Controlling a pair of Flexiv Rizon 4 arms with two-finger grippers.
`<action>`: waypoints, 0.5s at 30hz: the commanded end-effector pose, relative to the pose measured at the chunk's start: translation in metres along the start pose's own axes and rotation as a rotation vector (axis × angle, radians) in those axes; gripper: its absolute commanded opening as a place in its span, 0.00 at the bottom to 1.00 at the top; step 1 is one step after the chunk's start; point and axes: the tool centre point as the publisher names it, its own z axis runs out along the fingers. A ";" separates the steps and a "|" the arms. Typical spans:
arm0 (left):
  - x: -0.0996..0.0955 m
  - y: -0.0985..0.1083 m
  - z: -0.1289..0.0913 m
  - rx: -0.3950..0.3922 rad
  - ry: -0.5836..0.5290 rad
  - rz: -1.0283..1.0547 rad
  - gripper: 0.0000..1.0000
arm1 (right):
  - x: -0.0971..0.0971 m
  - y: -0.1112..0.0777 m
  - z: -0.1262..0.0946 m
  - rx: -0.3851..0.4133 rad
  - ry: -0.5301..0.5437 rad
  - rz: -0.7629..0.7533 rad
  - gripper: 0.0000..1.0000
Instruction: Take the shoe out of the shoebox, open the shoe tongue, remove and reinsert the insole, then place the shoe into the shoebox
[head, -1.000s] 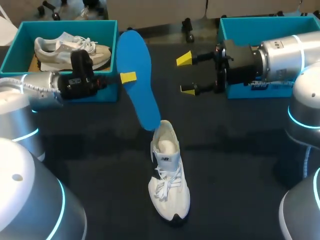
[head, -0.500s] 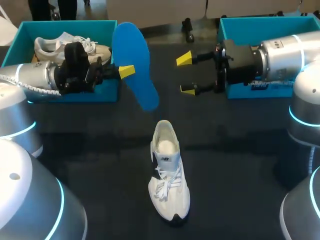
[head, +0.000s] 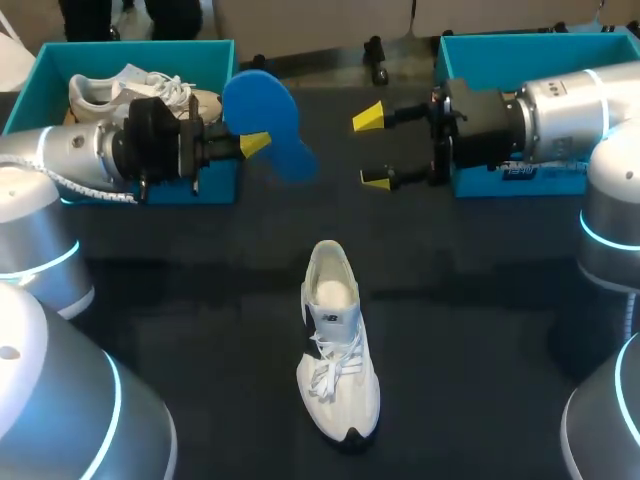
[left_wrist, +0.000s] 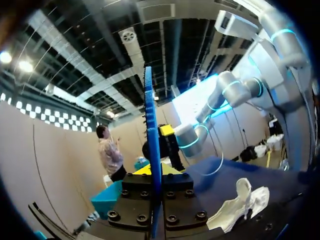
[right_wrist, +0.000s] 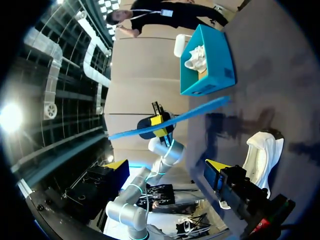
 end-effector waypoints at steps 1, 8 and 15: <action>0.001 0.002 -0.001 0.051 0.003 0.543 0.00 | 0.000 0.001 0.002 -0.001 -0.001 0.001 1.00; 0.006 -0.010 0.000 0.096 0.026 1.077 0.00 | 0.000 0.001 0.002 -0.001 -0.001 0.001 1.00; 0.015 0.004 0.002 0.070 0.027 1.599 0.00 | 0.000 0.001 0.002 -0.001 -0.001 0.001 1.00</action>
